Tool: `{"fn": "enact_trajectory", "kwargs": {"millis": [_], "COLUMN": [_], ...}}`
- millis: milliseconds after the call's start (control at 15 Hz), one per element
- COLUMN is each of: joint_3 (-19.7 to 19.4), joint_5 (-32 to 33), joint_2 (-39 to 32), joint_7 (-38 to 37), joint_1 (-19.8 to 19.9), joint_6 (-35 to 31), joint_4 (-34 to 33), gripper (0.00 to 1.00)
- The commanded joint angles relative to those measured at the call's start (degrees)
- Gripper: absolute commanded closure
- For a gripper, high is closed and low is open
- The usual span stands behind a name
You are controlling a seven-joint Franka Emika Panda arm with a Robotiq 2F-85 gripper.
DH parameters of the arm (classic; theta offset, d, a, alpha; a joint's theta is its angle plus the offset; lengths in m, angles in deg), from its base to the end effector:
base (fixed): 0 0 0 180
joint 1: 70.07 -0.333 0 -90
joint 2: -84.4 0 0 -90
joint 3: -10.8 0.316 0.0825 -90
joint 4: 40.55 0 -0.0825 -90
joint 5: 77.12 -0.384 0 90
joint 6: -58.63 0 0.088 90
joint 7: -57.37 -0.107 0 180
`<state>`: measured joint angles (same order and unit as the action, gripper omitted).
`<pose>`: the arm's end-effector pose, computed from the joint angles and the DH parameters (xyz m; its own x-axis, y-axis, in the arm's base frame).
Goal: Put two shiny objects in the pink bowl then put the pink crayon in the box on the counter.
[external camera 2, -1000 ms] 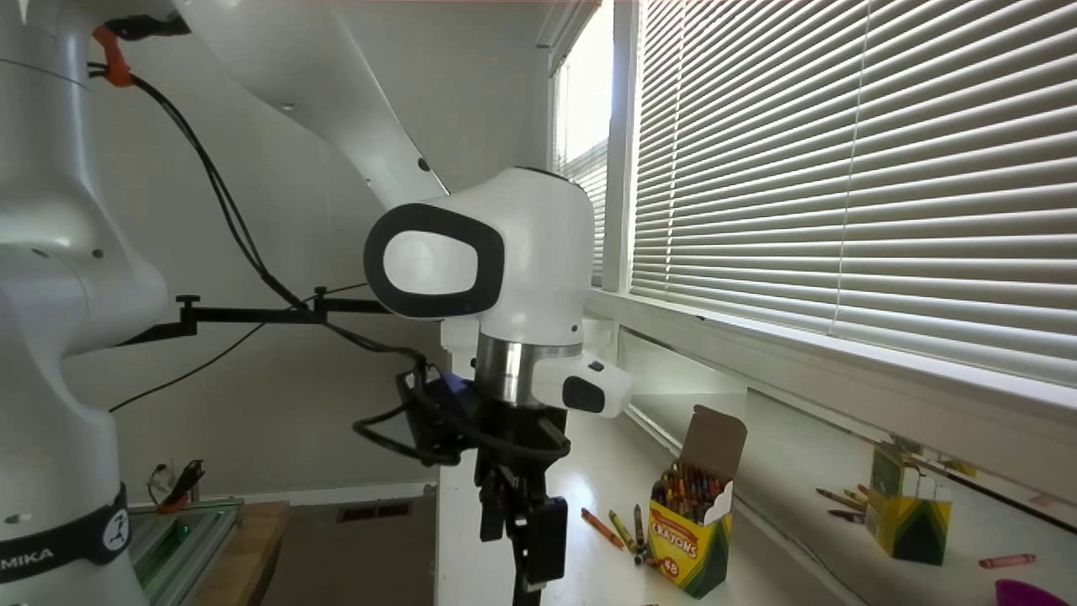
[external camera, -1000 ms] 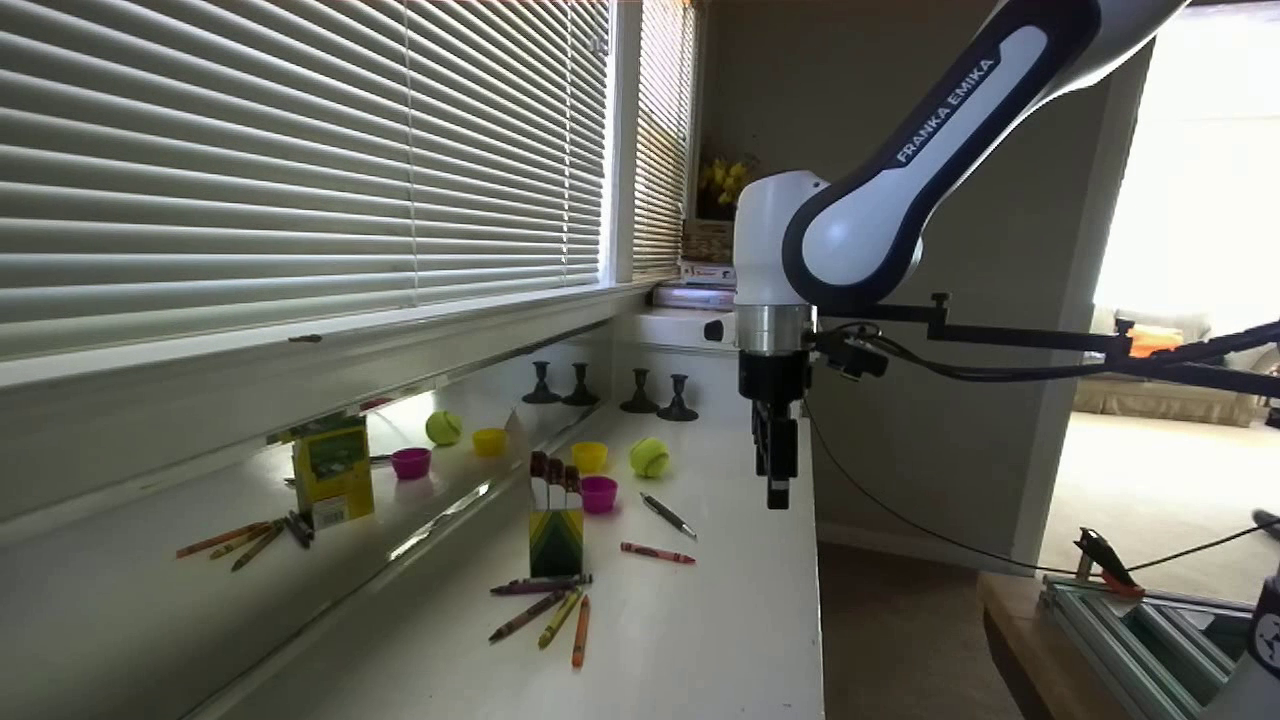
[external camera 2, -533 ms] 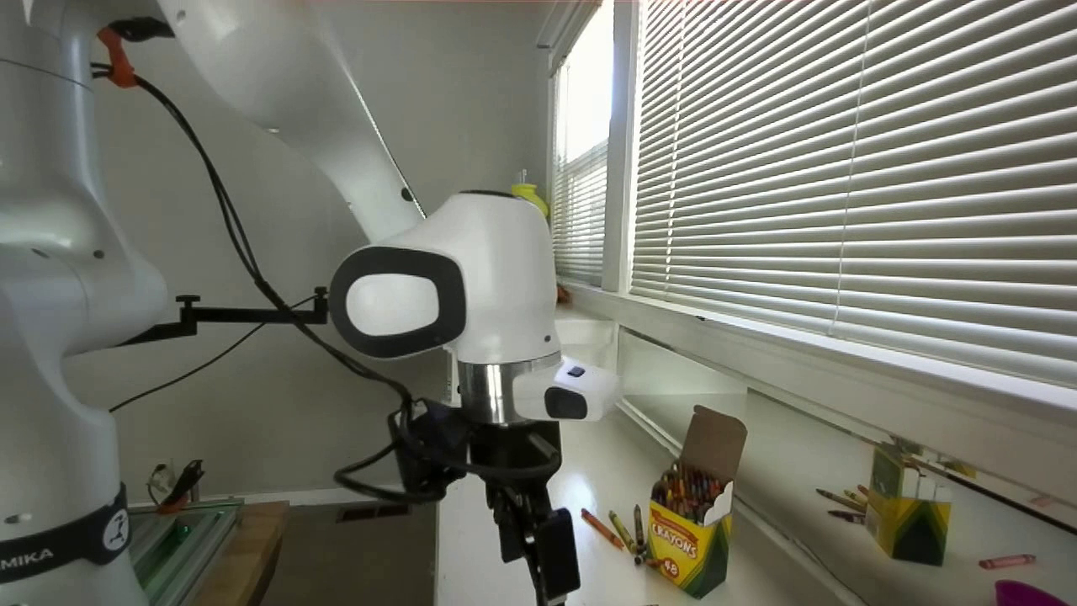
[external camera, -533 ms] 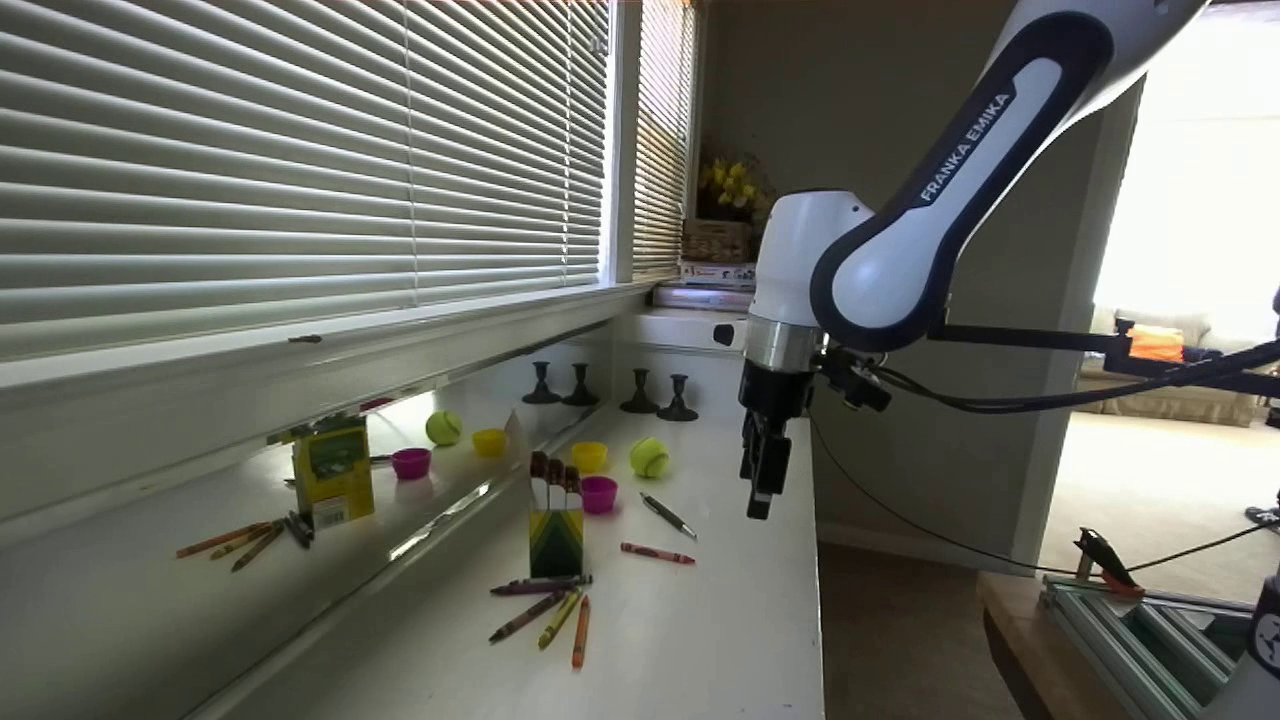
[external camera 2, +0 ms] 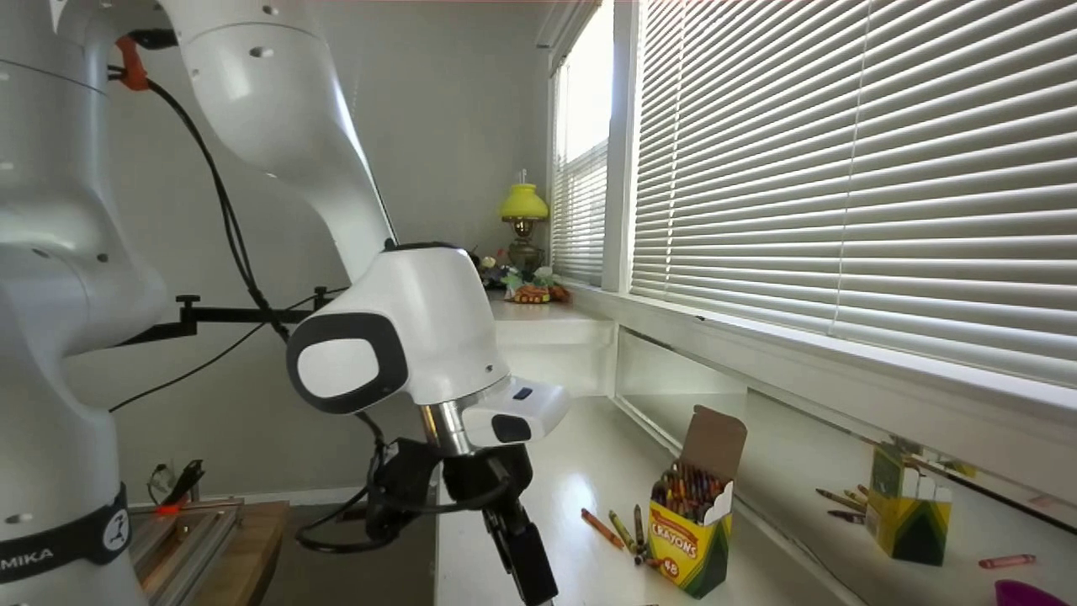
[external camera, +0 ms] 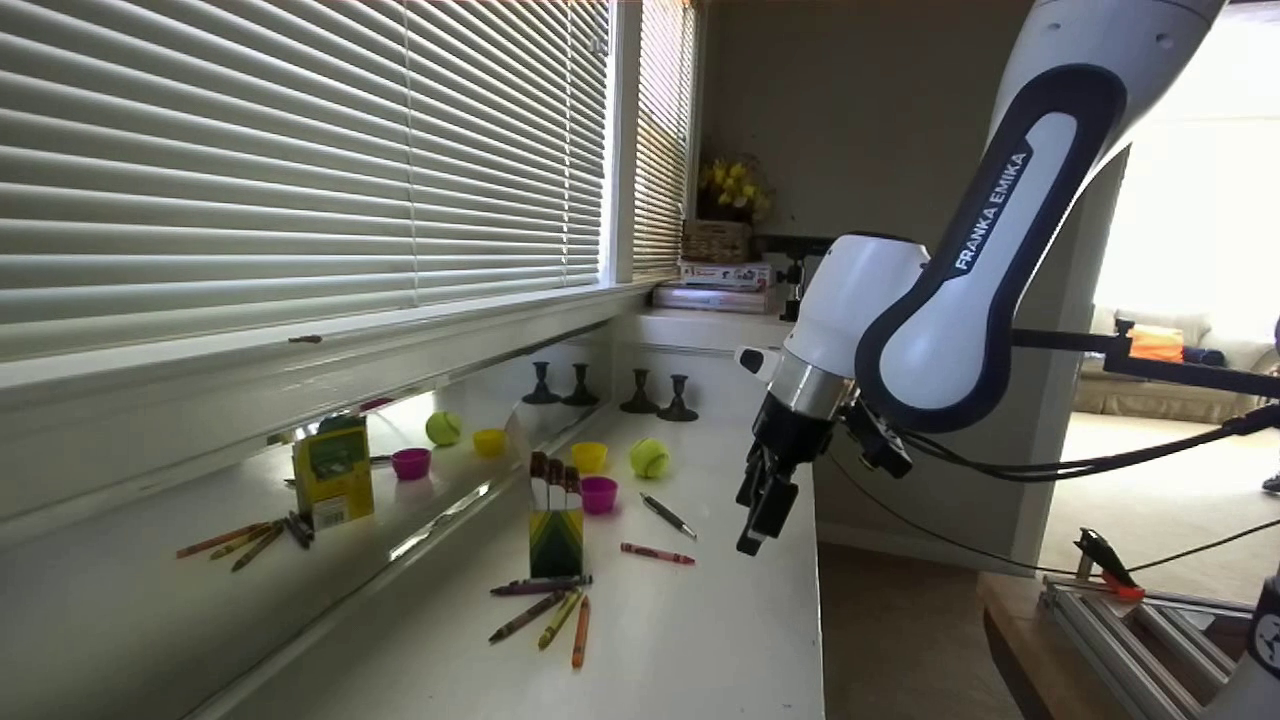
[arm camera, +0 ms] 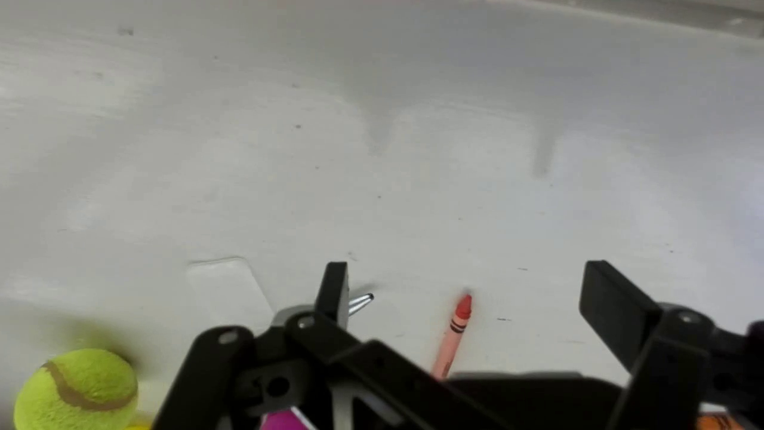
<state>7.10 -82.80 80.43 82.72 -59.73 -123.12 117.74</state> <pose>0.4032 -0.1105 0.2304 0.9435 0.1127 0.3117 0.0788 -0.9897 0.1192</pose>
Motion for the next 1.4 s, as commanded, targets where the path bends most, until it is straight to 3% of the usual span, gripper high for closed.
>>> {"fn": "enact_trajectory", "kwargs": {"millis": [0, 133, 467, 867, 1333], "joint_3": [9.0, 14.0, 20.4, 23.8, 30.5], "joint_5": [-7.3, -7.8, -3.2, -1.8, 2.9], "joint_2": [-1.0, -1.7, -6.6, -9.8, -14.2], "joint_7": [0.8, -0.6, -2.9, -2.4, -2.6], "joint_1": [2.9, 5.3, 13.1, 22.0, 32.2], "joint_6": [-4.6, -5.9, -10.6, -12.8, -16.5], "joint_4": [-0.1, -0.8, -1.9, -2.1, -3.5], "gripper": [0.00, 0.00, 0.00, 0.00, 0.00]}}
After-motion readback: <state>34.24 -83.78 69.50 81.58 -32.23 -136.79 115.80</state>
